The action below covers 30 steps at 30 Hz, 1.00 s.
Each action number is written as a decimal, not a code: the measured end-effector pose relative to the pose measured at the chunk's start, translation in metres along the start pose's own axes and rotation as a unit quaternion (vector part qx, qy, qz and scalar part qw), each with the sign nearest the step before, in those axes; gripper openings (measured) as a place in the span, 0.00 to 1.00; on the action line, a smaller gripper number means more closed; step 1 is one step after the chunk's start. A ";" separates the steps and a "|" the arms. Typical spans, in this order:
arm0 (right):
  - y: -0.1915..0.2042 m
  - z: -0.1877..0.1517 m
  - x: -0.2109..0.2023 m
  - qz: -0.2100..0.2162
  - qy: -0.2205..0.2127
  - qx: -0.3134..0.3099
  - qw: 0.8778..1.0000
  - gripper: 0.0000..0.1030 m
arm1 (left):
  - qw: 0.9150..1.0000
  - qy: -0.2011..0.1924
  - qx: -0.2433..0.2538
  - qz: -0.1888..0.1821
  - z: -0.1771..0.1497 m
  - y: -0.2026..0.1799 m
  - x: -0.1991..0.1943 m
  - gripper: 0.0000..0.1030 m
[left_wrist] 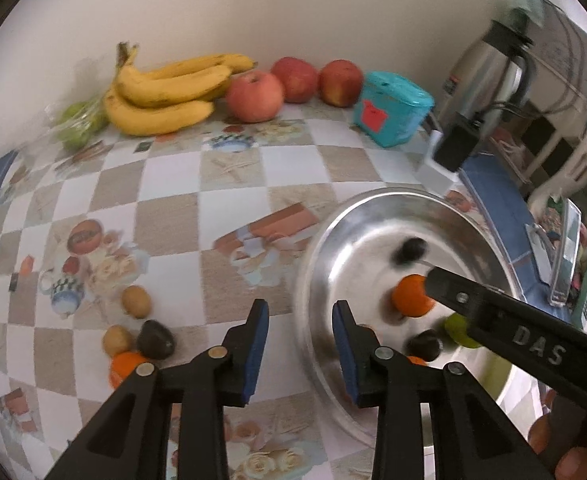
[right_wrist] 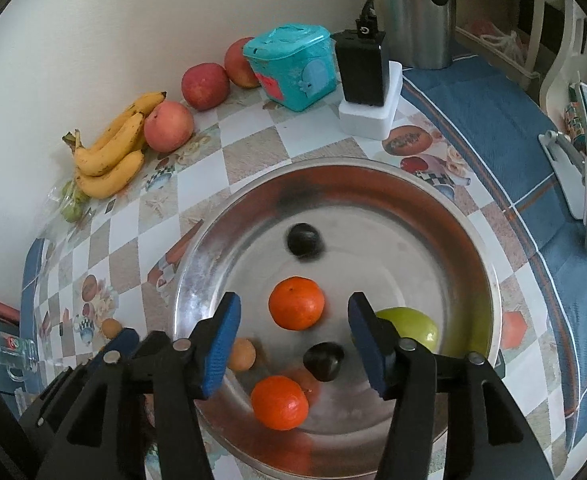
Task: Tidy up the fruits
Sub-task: 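Carry the avocado and orange over the steel bowl and open both tools, then move both tools back to the fruit cluster and close the right tool on an orange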
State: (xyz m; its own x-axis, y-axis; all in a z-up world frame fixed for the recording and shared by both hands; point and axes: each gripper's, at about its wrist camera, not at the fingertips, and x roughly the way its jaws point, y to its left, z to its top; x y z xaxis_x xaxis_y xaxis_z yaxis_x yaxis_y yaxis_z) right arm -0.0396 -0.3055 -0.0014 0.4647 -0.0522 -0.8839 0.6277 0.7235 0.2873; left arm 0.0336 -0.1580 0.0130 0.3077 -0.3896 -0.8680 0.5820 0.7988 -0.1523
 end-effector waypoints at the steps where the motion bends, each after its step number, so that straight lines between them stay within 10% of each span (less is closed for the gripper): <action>1: 0.001 0.000 0.000 -0.001 0.000 -0.001 1.000 0.56 | 1.000 0.003 -0.008 0.001 0.000 0.004 0.000 0.35; 19: 0.030 -0.012 0.000 -0.007 0.012 -0.059 0.998 0.56 | 0.988 0.030 -0.141 0.056 -0.003 0.078 -0.015 0.36; 23: 0.034 -0.013 0.001 -0.012 0.009 -0.072 0.997 0.60 | 0.985 0.042 -0.155 0.063 -0.005 0.085 -0.013 0.66; 30: 0.037 -0.016 0.005 -0.028 0.004 -0.091 0.995 0.72 | 0.982 0.051 -0.169 0.074 -0.007 0.094 -0.011 0.75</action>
State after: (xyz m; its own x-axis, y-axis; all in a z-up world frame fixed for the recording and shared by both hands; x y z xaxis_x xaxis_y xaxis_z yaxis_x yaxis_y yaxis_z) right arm -0.0243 -0.2683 -0.0008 0.4270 -0.0914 -0.8996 0.5290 0.8321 0.1666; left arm 0.0793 -0.0755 0.0052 0.2828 -0.2240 -0.9327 0.2484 0.9563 -0.1544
